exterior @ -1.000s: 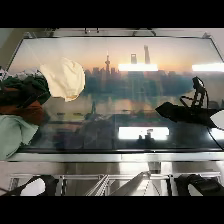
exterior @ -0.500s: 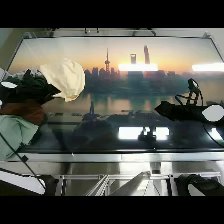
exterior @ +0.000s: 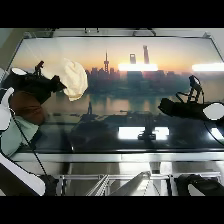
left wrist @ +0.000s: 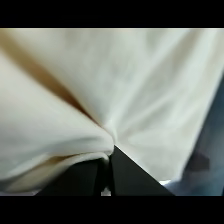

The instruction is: Fold the shirts.

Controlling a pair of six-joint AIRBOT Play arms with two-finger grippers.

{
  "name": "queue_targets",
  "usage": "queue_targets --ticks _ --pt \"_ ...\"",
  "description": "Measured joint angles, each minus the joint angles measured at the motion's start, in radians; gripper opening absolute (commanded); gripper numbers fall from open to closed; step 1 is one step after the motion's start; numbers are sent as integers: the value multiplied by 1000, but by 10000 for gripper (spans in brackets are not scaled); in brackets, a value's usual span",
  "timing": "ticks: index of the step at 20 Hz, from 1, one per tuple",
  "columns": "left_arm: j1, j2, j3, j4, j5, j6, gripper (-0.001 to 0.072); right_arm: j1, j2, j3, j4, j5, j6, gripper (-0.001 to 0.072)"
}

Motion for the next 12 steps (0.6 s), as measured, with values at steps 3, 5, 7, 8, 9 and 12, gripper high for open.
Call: queue_targets --ticks 3,5,7,8,9,12 --pt "-68 50 107 -135 -179 -7 1 0 -3 60 -2 19 -64 32" --pt "-147 109 170 -245 -267 -7 3 -1 -4 110 -6 39 -87 32" --pt "-243 172 228 -313 -309 -8 19 -1 -4 165 -18 81 -100 33" --pt "-294 204 253 -335 -327 -8 19 -1 -4 190 -21 105 -104 33" --pt "-341 230 272 -341 -337 -8 19 -1 -2 213 -24 137 -107 34" --pt "-470 285 303 -251 -351 -44 20 -1 2 254 -32 230 -111 276"
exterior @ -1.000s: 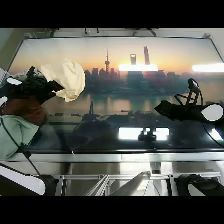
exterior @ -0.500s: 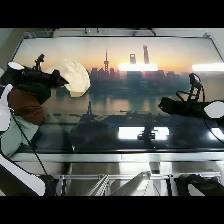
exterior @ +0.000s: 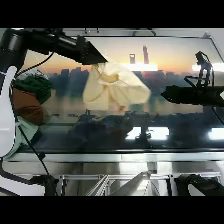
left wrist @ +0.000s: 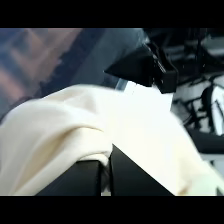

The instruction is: Fold the shirts.

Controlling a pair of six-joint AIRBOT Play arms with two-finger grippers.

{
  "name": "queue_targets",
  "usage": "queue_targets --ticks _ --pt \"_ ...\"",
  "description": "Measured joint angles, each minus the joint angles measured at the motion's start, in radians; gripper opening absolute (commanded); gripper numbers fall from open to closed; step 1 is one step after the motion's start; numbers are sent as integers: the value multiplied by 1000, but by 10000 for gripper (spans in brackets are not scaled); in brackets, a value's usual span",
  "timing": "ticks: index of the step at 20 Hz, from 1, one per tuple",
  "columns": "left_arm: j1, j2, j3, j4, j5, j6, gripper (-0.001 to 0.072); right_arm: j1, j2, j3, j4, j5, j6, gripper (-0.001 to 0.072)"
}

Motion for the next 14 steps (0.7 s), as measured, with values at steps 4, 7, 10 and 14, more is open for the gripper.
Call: queue_targets --ticks 4,7,10,14 --pt "-104 25 -39 169 -1 -41 708 0 1 17 -15 125 -4 488" --pt "-124 31 -126 277 -10 -51 708 0 -4 19 -32 192 -6 488" --pt "-100 33 -247 370 -23 -61 707 0 -8 -8 -39 233 -5 488" --pt "-49 33 -460 420 -16 -61 706 0 -13 -132 -58 232 -3 488"
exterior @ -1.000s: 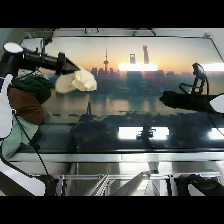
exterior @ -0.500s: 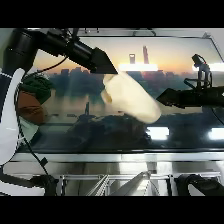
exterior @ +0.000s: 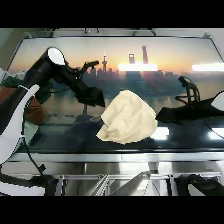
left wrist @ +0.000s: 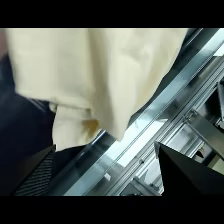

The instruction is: Fold the shirts.

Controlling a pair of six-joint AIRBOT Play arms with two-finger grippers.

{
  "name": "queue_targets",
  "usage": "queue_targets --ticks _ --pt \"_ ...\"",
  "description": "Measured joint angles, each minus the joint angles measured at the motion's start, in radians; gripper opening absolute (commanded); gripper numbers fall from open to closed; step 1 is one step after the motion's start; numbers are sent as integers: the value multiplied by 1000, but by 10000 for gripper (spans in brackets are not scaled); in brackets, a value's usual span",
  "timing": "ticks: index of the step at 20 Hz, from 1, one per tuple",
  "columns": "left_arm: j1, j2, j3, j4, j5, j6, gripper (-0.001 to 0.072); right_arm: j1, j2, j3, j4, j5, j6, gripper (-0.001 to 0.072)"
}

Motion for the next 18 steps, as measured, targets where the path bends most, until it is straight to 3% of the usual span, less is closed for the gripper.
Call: queue_targets --ticks 6,11,12,13,14,15,18 --pt "14 0 -286 -58 140 59 705 -52 -129 -113 -28 -148 -24 488" --pt "-45 0 -392 -230 309 153 685 -93 -336 -125 155 -220 -219 446" --pt "-61 0 -400 -246 339 161 604 -95 -366 -125 211 -224 -268 263" --pt "-80 0 -406 -260 369 169 380 -97 -391 -126 252 -230 -318 75" --pt "-99 -2 -409 -269 396 174 153 -98 -410 -127 288 -235 -369 32" --pt "-119 -5 -412 -278 420 179 17 -99 -420 -123 323 -232 -416 31" --pt "-162 -18 -397 -286 453 186 14 -108 -409 -81 374 -180 -498 31"
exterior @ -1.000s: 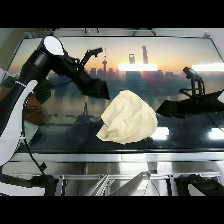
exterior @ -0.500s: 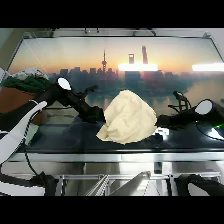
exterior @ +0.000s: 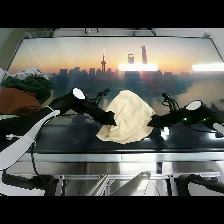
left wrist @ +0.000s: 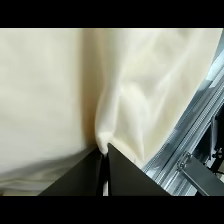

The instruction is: Fold the shirts.

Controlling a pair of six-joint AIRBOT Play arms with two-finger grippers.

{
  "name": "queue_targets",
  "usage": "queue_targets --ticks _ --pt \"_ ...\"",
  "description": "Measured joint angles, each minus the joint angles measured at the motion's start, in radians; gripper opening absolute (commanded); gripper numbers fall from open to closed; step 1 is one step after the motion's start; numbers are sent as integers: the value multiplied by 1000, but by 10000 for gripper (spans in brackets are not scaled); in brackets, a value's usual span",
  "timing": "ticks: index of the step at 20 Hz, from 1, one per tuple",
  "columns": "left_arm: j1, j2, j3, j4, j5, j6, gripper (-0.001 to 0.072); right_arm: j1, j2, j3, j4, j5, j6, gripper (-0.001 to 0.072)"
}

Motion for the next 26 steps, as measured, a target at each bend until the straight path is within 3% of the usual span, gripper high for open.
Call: queue_targets --ticks 5,8,11,15,20,26 --pt "37 119 158 -8 -122 -2 13 -90 190 181 78 238 -30 31" --pt "96 292 317 -8 -186 -35 14 -179 392 326 236 325 -53 31" --pt "145 483 475 -14 -202 -52 18 -253 588 450 435 339 -101 31" --pt "197 700 587 -14 -203 -74 19 -299 798 535 547 257 -129 32" --pt "277 839 414 -7 -219 -111 20 -308 843 515 487 267 -54 32" --pt "314 741 -14 0 -165 -76 20 -172 622 203 451 267 -48 38"
